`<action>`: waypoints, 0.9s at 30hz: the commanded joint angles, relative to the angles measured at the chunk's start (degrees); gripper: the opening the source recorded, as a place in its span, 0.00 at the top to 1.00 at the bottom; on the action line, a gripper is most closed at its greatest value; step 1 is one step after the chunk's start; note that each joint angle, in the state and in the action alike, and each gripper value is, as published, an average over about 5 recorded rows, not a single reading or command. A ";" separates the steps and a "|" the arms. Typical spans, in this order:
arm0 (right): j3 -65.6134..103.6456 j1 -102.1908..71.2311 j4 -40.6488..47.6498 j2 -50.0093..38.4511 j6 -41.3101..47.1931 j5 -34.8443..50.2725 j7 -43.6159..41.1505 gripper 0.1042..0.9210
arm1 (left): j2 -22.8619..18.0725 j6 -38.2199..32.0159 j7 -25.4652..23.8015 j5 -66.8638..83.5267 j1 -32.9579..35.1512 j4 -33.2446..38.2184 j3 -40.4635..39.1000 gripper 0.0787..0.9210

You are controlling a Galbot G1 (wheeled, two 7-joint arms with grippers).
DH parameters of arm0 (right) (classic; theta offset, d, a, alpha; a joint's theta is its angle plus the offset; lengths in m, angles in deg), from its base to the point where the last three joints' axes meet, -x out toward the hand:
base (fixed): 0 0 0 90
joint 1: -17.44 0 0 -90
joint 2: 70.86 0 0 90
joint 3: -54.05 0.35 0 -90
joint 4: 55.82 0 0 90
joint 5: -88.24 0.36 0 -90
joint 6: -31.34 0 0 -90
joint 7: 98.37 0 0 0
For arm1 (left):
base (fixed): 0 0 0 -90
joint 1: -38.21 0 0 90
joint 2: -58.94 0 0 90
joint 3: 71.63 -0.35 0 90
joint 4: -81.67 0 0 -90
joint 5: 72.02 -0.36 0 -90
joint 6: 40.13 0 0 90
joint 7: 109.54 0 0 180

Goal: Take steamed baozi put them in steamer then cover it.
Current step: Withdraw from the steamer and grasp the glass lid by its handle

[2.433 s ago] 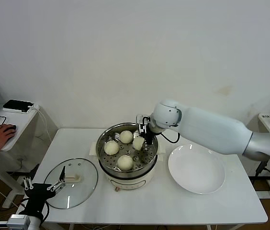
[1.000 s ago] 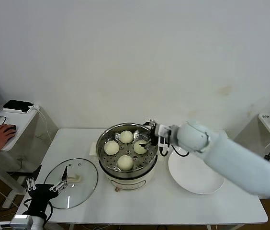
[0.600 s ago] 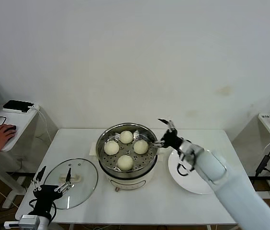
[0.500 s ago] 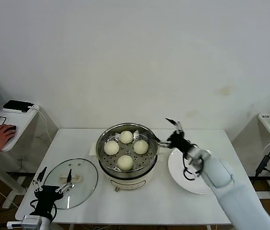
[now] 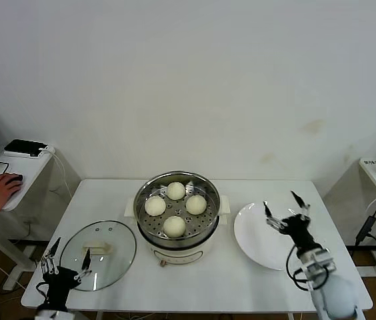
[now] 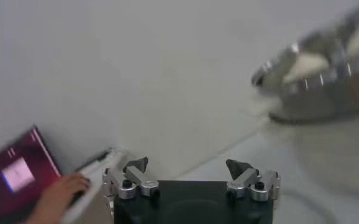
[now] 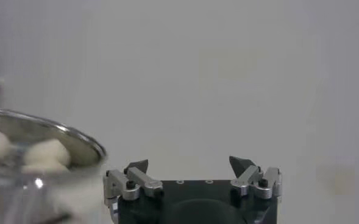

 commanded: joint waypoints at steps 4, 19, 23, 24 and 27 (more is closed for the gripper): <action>7.76 -8.63 -1.72 5.04 -1.42 0.39 1.70 0.12 | 1.57 -8.27 1.84 -41.20 1.28 -8.88 2.56 0.12; 7.23 -10.94 -1.50 4.96 -1.59 0.10 2.17 0.12 | 4.70 -7.71 2.74 -44.24 -11.92 -17.78 -3.32 0.12; 7.28 -11.45 -1.89 5.14 -1.62 -0.11 2.17 0.12 | 6.00 -7.31 2.53 -43.79 -13.89 -21.24 -3.99 0.12; 7.32 -11.56 -2.06 5.16 -1.60 -0.14 2.17 0.12 | 6.30 -7.23 2.47 -43.60 -14.34 -21.90 -4.11 0.12; 7.43 -11.86 -2.40 5.23 -1.56 -0.33 2.16 0.12 | 7.01 -7.02 2.36 -43.03 -15.50 -23.29 -4.56 0.12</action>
